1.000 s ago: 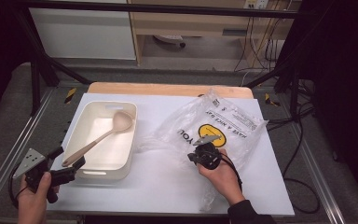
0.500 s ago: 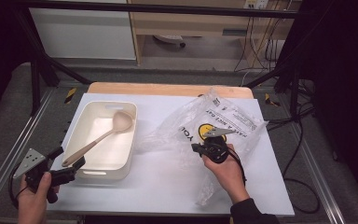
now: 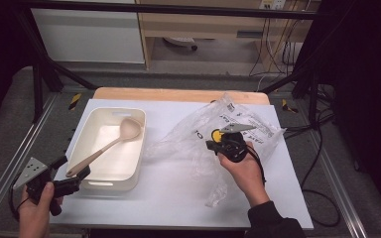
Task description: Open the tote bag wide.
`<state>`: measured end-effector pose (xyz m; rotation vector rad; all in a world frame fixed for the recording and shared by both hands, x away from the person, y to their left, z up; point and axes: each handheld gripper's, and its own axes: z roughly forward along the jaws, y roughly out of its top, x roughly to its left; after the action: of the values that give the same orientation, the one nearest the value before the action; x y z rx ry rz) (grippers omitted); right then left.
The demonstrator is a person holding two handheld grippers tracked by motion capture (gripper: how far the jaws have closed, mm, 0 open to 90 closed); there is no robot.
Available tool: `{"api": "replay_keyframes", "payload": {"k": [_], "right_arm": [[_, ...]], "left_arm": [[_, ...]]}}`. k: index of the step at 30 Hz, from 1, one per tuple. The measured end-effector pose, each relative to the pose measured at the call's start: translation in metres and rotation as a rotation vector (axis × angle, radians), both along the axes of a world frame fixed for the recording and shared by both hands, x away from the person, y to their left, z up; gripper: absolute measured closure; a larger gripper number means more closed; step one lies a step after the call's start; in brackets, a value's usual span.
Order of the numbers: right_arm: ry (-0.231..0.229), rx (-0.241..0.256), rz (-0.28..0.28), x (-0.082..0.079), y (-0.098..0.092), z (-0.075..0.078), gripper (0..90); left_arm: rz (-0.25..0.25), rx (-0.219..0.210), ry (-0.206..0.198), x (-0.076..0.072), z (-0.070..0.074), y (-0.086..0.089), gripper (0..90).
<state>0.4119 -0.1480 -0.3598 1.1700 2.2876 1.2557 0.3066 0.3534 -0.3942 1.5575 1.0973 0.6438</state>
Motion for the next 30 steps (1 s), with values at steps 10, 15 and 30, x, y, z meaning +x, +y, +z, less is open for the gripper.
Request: {"api": "replay_keyframes", "payload": {"k": [10,15,30], "right_arm": [[0.014,0.076,-0.015,0.021,-0.002,0.017,90.0],[0.006,0.074,-0.013,0.025,0.000,0.028,90.0],[-0.009,0.070,-0.004,0.031,0.004,0.049,90.0]], "left_arm": [[-0.001,0.014,-0.015,0.000,0.005,0.000,3.8],[-0.005,0.006,-0.032,0.001,0.013,-0.001,4.0],[-0.068,0.036,-0.030,0.007,0.026,-0.013,4.1]]}}
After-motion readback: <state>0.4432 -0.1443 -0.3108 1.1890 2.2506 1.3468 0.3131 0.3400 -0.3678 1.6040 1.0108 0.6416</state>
